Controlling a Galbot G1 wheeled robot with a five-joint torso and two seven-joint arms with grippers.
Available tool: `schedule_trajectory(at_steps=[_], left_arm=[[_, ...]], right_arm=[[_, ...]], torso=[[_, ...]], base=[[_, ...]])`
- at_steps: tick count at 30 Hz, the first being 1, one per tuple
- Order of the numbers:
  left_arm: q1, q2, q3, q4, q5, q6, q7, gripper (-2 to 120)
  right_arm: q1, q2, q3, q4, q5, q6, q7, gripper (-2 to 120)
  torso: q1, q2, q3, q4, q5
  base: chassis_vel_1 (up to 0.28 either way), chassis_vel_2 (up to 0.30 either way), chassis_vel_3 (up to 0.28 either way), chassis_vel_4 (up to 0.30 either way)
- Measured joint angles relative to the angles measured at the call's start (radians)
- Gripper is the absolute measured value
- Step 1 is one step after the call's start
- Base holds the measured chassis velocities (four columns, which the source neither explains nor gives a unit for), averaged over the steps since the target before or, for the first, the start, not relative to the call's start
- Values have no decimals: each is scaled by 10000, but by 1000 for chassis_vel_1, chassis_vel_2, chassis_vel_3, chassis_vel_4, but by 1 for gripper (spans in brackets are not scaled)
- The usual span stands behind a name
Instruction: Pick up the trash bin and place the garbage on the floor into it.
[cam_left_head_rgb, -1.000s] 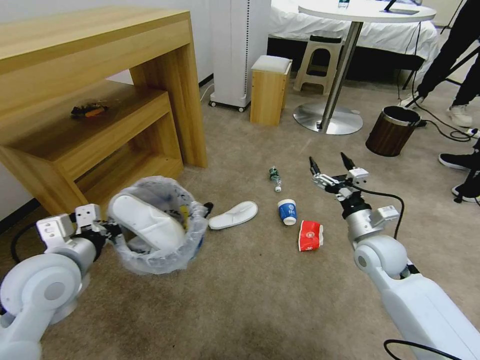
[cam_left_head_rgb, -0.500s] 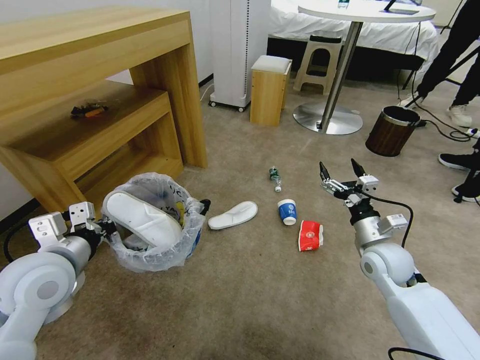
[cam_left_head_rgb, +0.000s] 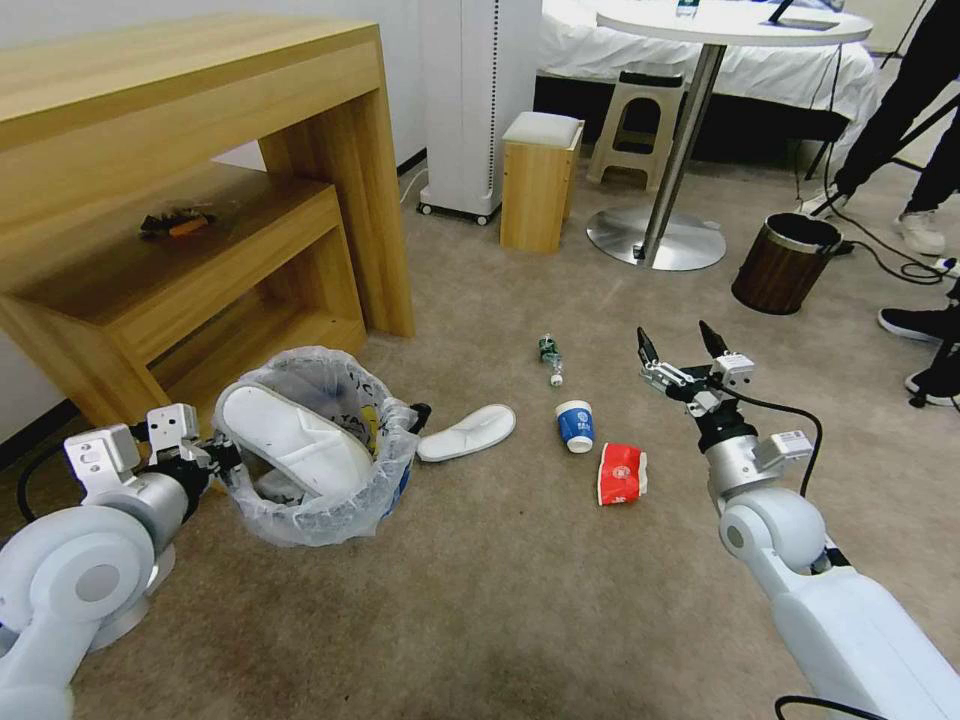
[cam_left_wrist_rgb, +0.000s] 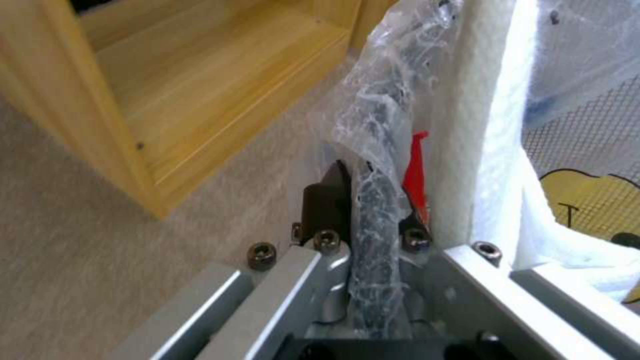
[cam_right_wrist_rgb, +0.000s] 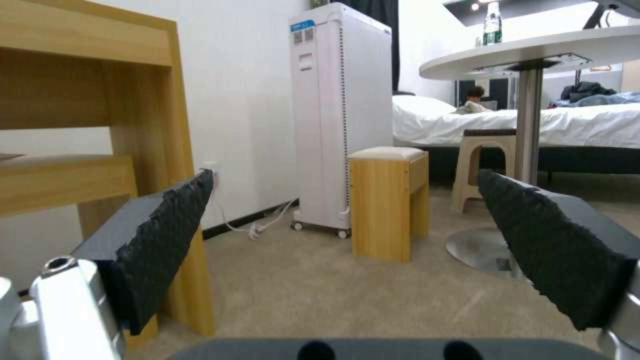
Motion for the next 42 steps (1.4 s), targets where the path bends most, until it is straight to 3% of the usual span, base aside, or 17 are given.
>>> schedule_trajectory(at_steps=[17,24,29,31,32,34,35,37,42], left_arm=[[-103,18,136,63,-92,-6,154,0],[-80,3,139,83,-93,-10,186,0],[-67,13,82,84,-100,-15,212,0],[-38,32,41,82,-101,-28,228,0],[-38,32,41,82,-101,-28,228,0],[-36,39,29,62,-101,-33,231,0],[-36,39,29,62,-101,-33,231,0],[-39,30,30,6,-100,-35,231,0],[21,-6,46,-63,-73,-40,231,0]], right_arm=[[142,15,-219,-208,37,91,78,100],[64,-39,-321,-108,-96,-324,367,100],[-103,-121,-314,-55,-314,-1448,651,100],[-304,-266,-232,234,-154,-3200,1095,100],[-304,-266,-232,234,-154,-3200,1095,100],[-454,-388,-244,539,584,-4868,1787,100],[-454,-388,-244,539,584,-4868,1787,100],[-472,-406,-305,591,1194,-6125,2301,100],[-330,-352,-447,420,2238,-7427,2841,100]], torso=[[3,0,4,-3,-1],[2,0,0,0,-3],[2,0,0,-1,-1],[2,0,0,-2,-1],[2,0,0,-2,-1],[2,0,0,-2,-2],[2,0,0,-2,-2],[2,0,1,-2,-1],[2,0,1,0,-1]], base=[[-162,154,159,-160],[-12,27,30,-11],[0,0,0,0],[0,0,0,0],[0,0,0,0],[0,0,0,0],[0,0,0,0],[0,0,0,0],[0,0,0,0]])
